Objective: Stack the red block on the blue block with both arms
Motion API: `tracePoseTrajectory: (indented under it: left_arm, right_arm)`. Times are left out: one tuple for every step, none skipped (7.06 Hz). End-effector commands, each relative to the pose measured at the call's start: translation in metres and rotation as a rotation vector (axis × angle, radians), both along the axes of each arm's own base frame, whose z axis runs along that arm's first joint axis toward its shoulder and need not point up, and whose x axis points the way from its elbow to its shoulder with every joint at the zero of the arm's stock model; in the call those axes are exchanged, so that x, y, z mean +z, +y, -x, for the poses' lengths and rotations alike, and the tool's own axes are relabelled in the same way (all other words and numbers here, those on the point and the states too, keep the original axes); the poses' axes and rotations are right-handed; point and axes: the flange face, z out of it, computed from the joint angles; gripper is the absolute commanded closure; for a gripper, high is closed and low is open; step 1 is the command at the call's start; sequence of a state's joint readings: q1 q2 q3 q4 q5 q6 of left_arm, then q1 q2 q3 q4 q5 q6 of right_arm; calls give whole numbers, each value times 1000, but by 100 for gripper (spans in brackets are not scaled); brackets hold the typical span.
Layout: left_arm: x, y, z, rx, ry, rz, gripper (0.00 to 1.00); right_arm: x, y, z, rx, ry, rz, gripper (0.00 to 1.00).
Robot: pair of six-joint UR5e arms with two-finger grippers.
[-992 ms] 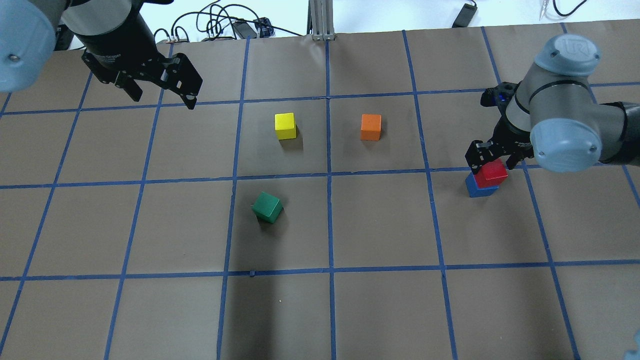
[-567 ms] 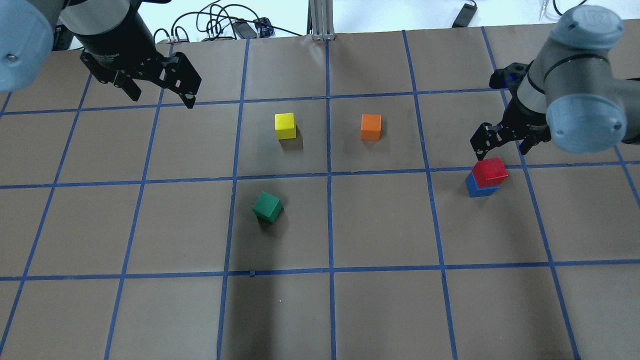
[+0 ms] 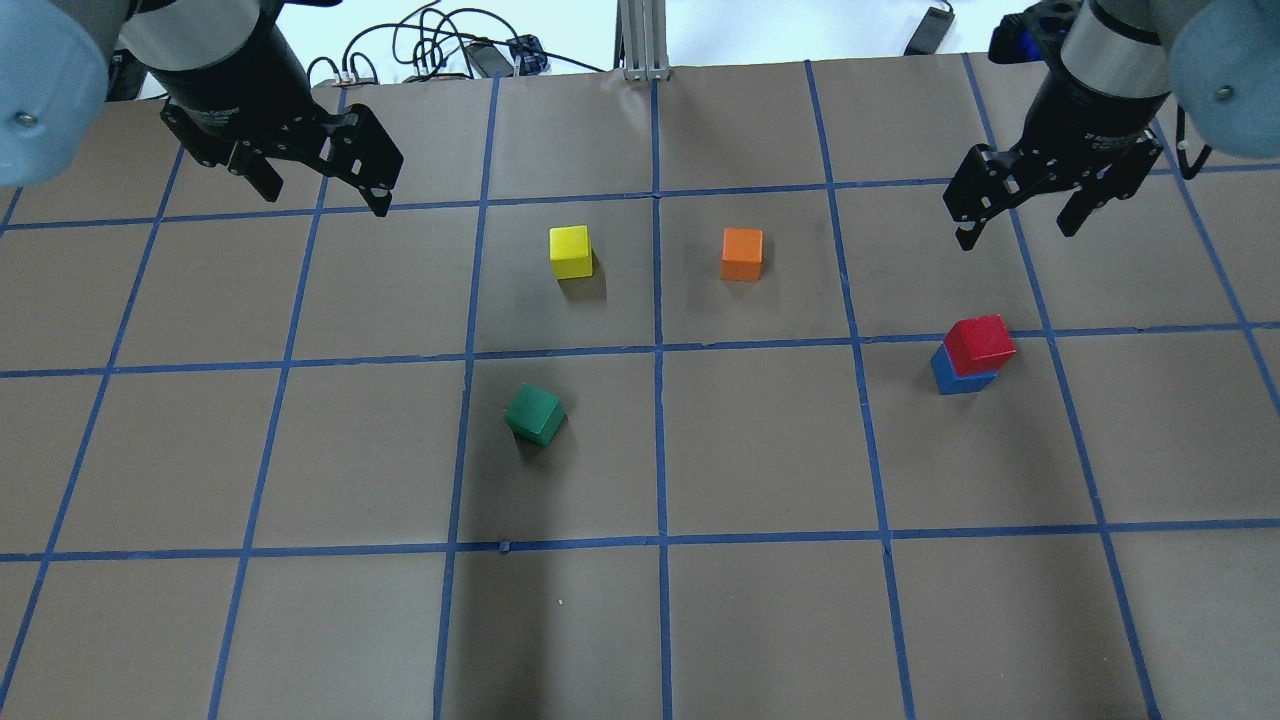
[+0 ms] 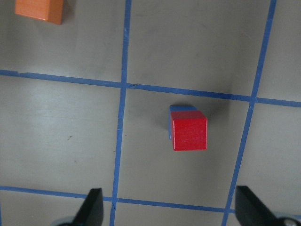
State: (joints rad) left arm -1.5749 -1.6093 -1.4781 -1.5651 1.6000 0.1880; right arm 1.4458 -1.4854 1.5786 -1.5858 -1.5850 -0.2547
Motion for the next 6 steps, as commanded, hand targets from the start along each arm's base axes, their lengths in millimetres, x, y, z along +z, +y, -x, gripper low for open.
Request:
tracePoseTrajectory:
  left_arm:
    - [-2, -1, 0, -4, 4, -3, 0]
    - [-1, 0, 1, -6, 4, -3, 0]
    - [3, -3, -3, -10, -1, 13, 0]
    - [1, -3, -2, -12, 2, 10, 0]
    - [-1, -2, -2, -12, 4, 6, 0]
    - [0, -2, -2, -12, -1, 7, 0]
  right_arm:
    - [9, 11, -29, -20, 7, -1, 0]
    - [14, 17, -51, -67, 20, 9, 0]
    - [19, 22, -60, -57, 22, 20, 0]
    - [21, 25, -60, -56, 29, 2, 0]
    - [33, 30, -57, -54, 53, 19, 0]
    - [45, 33, -58, -55, 45, 40, 0]
